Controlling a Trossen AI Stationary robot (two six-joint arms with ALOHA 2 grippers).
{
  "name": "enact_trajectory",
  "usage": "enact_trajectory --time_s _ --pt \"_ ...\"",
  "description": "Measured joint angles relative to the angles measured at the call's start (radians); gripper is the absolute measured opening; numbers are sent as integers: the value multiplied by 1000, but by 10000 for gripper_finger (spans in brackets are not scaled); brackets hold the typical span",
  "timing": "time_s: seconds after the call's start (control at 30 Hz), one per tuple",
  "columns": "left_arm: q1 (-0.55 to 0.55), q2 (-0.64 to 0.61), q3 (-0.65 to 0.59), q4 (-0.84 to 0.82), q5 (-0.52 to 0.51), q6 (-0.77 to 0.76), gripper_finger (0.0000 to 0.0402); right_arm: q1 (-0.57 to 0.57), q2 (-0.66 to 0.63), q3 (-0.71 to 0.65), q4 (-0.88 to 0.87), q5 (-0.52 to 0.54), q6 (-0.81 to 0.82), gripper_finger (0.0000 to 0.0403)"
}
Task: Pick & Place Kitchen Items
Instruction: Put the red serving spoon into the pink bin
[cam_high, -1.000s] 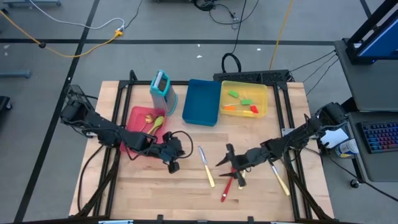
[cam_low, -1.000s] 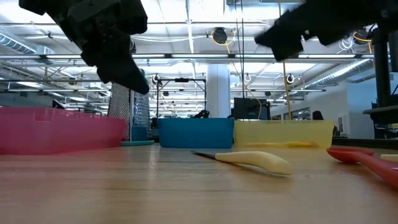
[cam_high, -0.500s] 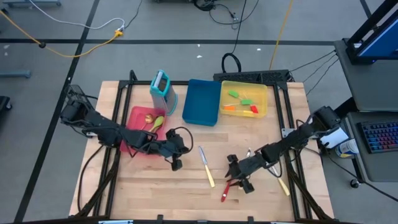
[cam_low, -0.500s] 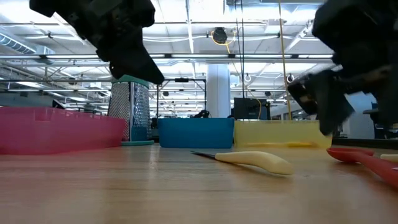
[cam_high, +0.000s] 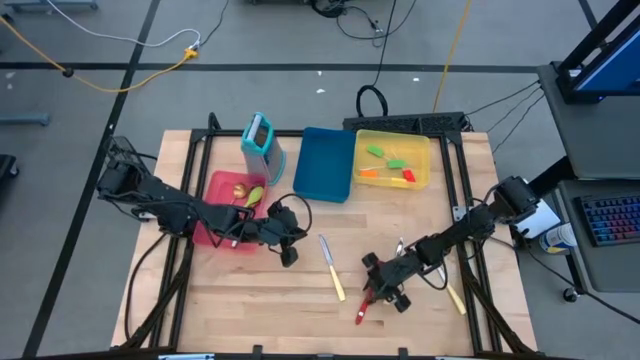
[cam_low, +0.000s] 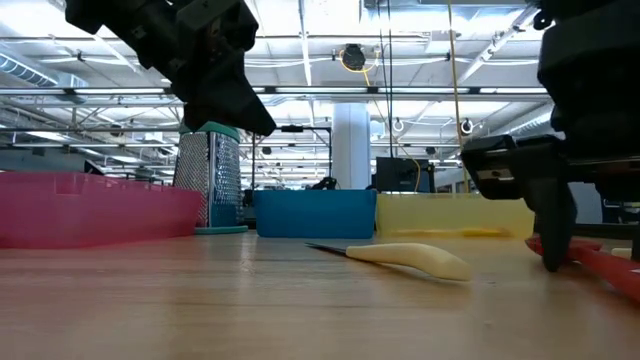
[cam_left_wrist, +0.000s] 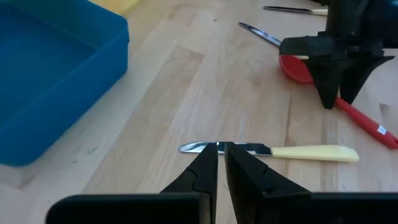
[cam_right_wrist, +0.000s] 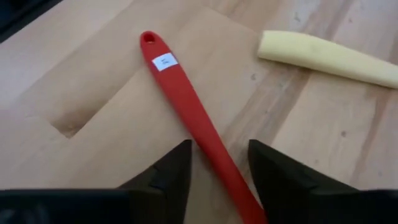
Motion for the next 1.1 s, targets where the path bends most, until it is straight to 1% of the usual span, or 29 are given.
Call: enact_trajectory --time_s 0.2,0.27,0.37,0.5,0.67,0.8,0.93,1.1 --pt "0 0 0 0 1 -22 33 -22 0 0 -9 -6 -56 54" --pt "0 0 0 0 1 -37 33 -29 0 0 -7 -6 -76 26" --pt "0 0 0 16 5 -47 33 -41 -1 -1 3 -27 -113 25" --pt "0 0 0 93 17 -42 33 -62 -27 -3 -4 -14 -126 32" --pt "0 0 1 197 118 84 33 -89 -114 -3 -4 -13 -138 29" --pt "0 0 1 245 123 153 33 -109 -187 -3 3 -3 -161 28" --pt "0 0 1 262 124 172 33 -123 -228 -2 4 97 -201 36" --pt "2 0 1 288 125 179 33 -163 -234 -2 14 239 -239 33"
